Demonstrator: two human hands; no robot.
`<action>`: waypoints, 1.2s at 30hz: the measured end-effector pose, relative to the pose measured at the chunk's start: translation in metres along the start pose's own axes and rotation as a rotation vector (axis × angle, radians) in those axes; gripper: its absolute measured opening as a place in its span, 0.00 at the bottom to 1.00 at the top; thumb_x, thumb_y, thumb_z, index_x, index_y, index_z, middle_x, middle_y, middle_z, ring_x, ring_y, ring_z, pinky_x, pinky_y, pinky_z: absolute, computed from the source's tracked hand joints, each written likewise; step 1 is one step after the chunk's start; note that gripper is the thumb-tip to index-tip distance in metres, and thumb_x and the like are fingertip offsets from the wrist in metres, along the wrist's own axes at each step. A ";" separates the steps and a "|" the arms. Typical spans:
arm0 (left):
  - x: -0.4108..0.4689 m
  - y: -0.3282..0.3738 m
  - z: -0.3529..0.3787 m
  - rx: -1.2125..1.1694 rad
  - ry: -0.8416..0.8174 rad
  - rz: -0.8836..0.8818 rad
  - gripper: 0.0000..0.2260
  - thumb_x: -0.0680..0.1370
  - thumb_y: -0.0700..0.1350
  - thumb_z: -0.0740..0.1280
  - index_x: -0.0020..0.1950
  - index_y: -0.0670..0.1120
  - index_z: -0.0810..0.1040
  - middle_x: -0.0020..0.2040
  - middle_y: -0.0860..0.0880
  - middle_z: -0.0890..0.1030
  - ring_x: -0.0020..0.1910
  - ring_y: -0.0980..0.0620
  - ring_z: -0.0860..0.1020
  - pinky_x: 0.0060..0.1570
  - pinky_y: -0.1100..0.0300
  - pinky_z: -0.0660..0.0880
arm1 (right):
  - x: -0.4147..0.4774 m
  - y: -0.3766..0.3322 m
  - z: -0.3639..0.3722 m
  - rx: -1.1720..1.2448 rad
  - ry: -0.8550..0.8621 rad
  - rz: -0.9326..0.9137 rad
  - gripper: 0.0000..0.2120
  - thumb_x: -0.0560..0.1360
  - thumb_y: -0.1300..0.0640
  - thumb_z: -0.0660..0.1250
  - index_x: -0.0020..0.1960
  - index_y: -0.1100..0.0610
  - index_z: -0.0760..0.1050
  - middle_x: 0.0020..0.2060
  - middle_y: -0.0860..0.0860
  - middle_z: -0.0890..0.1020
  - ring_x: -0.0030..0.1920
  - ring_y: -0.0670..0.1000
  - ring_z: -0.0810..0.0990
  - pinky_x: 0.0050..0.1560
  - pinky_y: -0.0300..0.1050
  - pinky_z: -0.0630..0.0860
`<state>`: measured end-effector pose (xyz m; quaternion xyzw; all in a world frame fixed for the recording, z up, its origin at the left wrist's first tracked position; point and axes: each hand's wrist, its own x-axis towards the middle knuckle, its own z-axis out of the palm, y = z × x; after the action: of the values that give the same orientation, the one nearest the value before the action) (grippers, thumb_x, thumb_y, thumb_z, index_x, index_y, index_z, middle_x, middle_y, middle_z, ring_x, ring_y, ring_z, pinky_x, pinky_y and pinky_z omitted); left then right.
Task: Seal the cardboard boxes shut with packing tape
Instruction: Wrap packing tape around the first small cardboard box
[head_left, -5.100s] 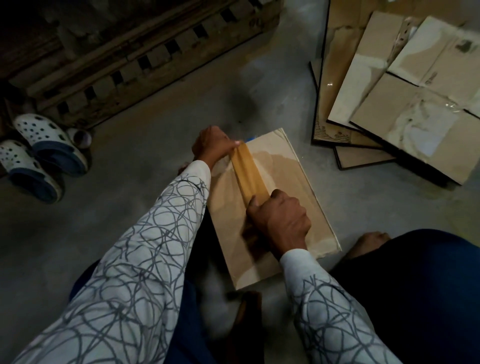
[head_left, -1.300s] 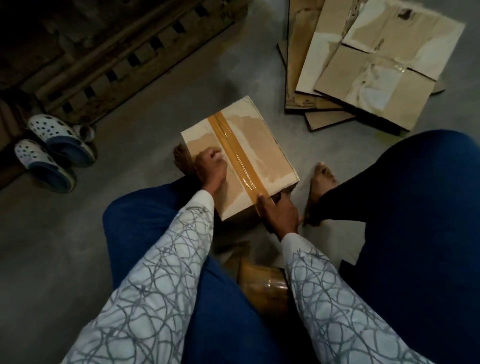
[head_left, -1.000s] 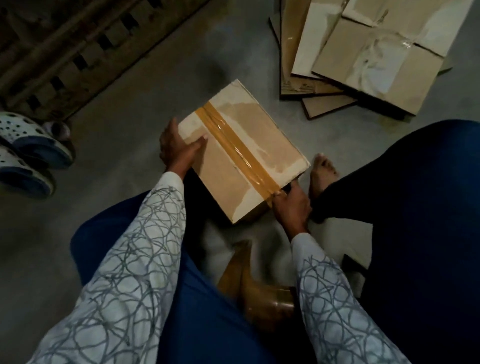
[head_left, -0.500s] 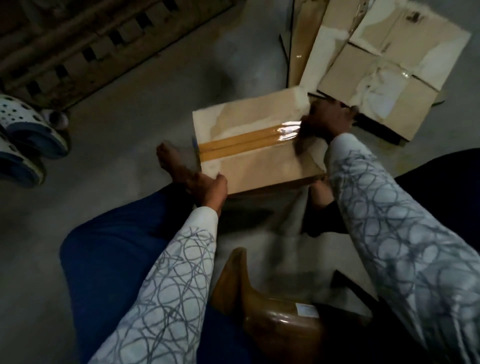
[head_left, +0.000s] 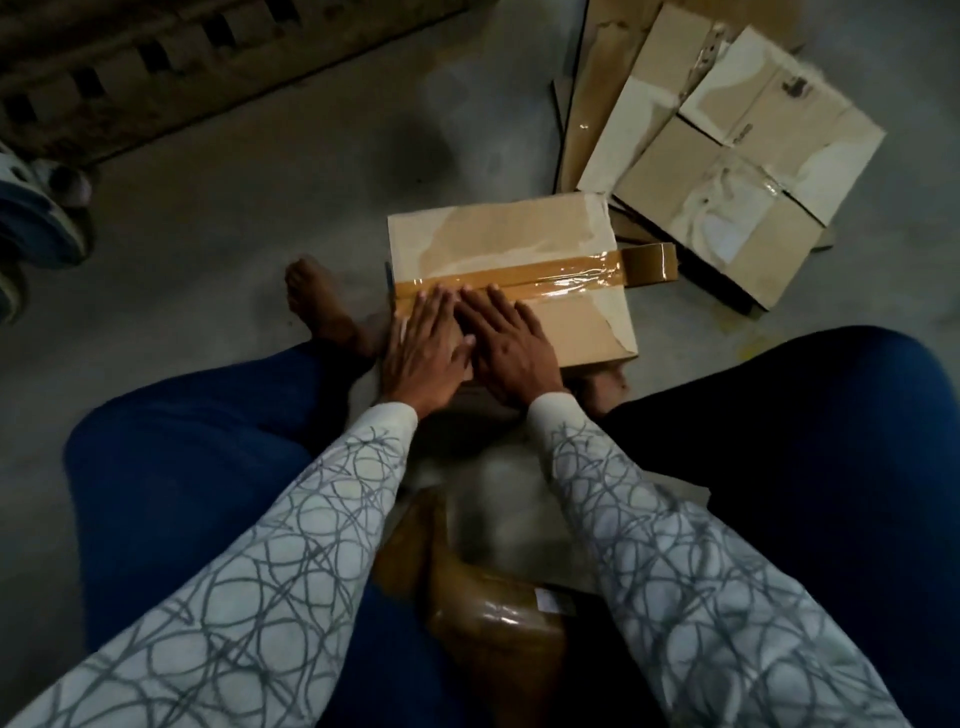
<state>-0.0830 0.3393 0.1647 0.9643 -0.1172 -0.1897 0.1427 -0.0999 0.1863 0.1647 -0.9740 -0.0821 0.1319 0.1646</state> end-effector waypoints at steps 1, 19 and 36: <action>-0.001 -0.002 0.004 0.012 0.015 0.008 0.30 0.85 0.55 0.52 0.83 0.48 0.44 0.83 0.51 0.43 0.81 0.53 0.42 0.77 0.51 0.38 | 0.000 0.008 -0.003 0.007 0.004 0.027 0.26 0.84 0.49 0.52 0.81 0.48 0.55 0.81 0.45 0.55 0.81 0.50 0.50 0.78 0.53 0.49; -0.002 -0.008 0.019 -0.414 0.152 -0.151 0.38 0.82 0.50 0.63 0.83 0.47 0.42 0.82 0.47 0.38 0.81 0.48 0.42 0.78 0.52 0.43 | -0.016 0.058 -0.023 0.145 0.081 0.502 0.27 0.85 0.42 0.46 0.82 0.44 0.47 0.81 0.42 0.46 0.81 0.50 0.40 0.79 0.58 0.41; 0.045 -0.044 -0.030 -1.466 0.132 -0.920 0.11 0.80 0.40 0.61 0.38 0.49 0.73 0.39 0.51 0.77 0.42 0.51 0.76 0.33 0.60 0.71 | -0.003 0.033 -0.016 0.177 0.016 0.564 0.29 0.84 0.43 0.50 0.82 0.46 0.45 0.81 0.44 0.43 0.80 0.53 0.37 0.77 0.61 0.37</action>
<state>-0.0225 0.3742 0.1623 0.5899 0.4447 -0.1997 0.6437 -0.0946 0.1499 0.1691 -0.9413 0.2049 0.1714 0.2064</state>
